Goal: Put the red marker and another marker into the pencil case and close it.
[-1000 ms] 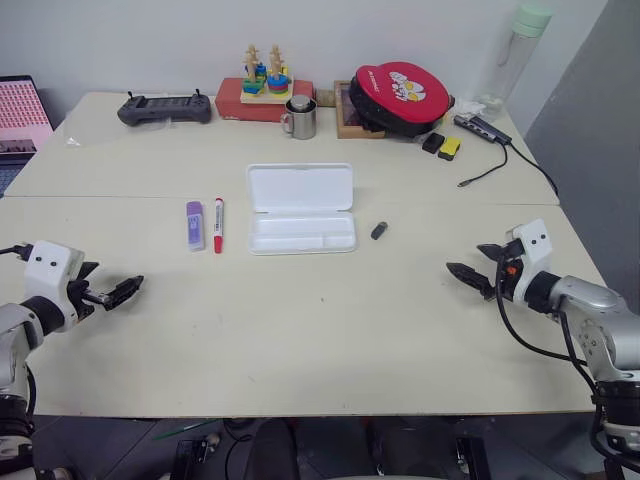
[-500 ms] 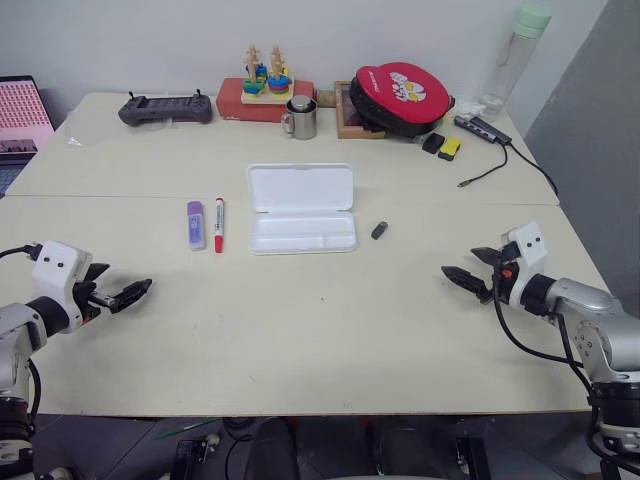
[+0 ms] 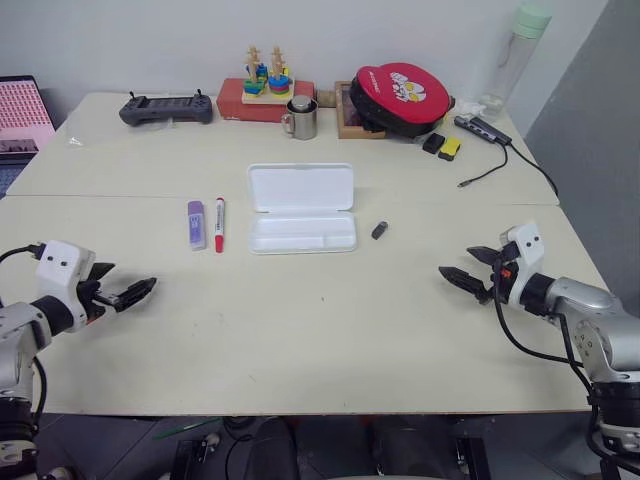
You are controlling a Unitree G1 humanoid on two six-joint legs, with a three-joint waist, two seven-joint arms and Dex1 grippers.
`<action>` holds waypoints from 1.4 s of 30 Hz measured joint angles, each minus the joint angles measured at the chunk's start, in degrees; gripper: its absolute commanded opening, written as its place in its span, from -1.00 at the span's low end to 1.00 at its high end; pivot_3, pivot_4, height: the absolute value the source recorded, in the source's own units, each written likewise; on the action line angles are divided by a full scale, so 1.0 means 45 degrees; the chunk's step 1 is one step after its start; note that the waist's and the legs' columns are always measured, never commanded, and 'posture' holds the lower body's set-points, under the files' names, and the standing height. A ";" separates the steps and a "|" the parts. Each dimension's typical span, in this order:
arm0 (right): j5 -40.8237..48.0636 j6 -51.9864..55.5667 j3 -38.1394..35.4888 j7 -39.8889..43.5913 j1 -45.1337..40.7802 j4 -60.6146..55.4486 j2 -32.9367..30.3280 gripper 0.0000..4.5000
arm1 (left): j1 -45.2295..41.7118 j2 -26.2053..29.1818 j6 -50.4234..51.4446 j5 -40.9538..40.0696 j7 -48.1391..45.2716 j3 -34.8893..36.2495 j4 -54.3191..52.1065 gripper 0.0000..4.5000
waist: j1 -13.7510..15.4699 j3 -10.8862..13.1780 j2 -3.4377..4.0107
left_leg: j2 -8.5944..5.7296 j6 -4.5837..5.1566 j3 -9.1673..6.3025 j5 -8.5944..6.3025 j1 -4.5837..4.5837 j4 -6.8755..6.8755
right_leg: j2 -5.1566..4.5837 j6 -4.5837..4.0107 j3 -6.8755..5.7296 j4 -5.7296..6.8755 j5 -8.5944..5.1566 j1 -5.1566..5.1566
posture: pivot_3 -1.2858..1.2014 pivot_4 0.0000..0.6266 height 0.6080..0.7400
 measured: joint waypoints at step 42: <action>-0.7298 -0.6983 0.6024 0.3052 -1.0948 1.5949 0.6228 -0.98 | -0.1888 -0.3093 0.2823 -0.2723 0.1120 -0.1879 -0.5989 1.00 | 0.0018 0.0014 0.0011 | -0.0004 0.0021 -0.0087 0.0015 -0.0010 0.0181 | 0.0030 0.0042 -0.0041 0.0161 0.0030 0.0021 | 0.03 -0.52 1.00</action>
